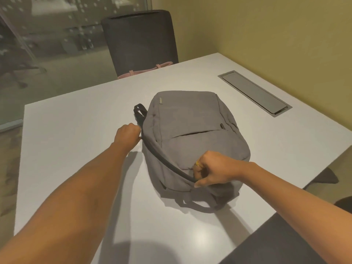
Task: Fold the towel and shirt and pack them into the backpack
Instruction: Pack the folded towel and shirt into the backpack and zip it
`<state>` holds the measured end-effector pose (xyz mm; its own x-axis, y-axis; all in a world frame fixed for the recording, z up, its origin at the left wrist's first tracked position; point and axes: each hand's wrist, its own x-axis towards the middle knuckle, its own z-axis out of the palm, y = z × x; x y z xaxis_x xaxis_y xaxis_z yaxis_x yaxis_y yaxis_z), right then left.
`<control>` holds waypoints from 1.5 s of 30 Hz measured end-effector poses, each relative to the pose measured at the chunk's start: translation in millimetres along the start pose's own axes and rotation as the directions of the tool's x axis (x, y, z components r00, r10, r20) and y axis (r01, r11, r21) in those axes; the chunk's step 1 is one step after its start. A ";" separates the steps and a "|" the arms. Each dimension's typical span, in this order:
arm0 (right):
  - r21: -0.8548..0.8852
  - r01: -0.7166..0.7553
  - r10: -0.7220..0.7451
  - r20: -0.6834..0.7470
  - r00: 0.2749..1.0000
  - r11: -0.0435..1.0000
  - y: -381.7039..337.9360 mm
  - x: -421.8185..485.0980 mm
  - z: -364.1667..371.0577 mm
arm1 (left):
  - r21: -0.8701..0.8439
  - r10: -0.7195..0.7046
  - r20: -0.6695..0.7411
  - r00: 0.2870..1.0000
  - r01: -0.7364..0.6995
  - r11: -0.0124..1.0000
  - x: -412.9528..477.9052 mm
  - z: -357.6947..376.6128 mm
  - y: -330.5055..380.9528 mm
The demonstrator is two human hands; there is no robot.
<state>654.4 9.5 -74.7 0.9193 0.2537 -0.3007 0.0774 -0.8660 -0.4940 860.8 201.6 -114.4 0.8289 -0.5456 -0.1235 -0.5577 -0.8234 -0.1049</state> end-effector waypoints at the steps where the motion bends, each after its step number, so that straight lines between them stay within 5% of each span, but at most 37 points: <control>1: 0.020 0.001 -0.001 0.016 1.000 1.000 0.9 1.1 -0.3 | 0.007 -0.003 -0.002 1.000 0.003 1.000 6.7 1.1 -1.6; 25: 0.172 0.004 -0.048 0.250 0.967 0.985 -0.6 29.4 6.2 | 0.025 0.005 -0.127 0.992 -0.001 1.000 86.6 9.5 -12.9; 32: 0.147 -0.031 -0.002 0.219 0.976 0.989 2.3 27.4 19.5 | -0.293 -0.025 -0.276 0.961 -0.060 0.954 51.4 28.0 -7.9; 36: 0.106 -0.020 0.004 0.151 0.989 0.994 2.8 25.4 26.7 | -0.381 0.176 -0.326 0.929 -0.299 0.875 9.7 47.7 2.2; 40: 0.010 0.006 -0.007 0.030 1.000 1.000 4.9 15.0 36.3 | -0.227 0.349 -0.398 0.848 -0.460 0.858 -22.6 64.5 2.1; 45: -0.216 0.031 -0.054 -0.102 0.993 0.976 12.1 -4.7 52.2 | -0.118 0.509 -0.302 0.806 -0.562 0.819 -57.5 63.0 4.7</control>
<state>630.9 20.4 -121.8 0.9483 0.2549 -0.1892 0.1872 -0.9303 -0.3154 807.8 238.9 -169.9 0.3974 -0.9062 0.1445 -0.9170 -0.3861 0.1003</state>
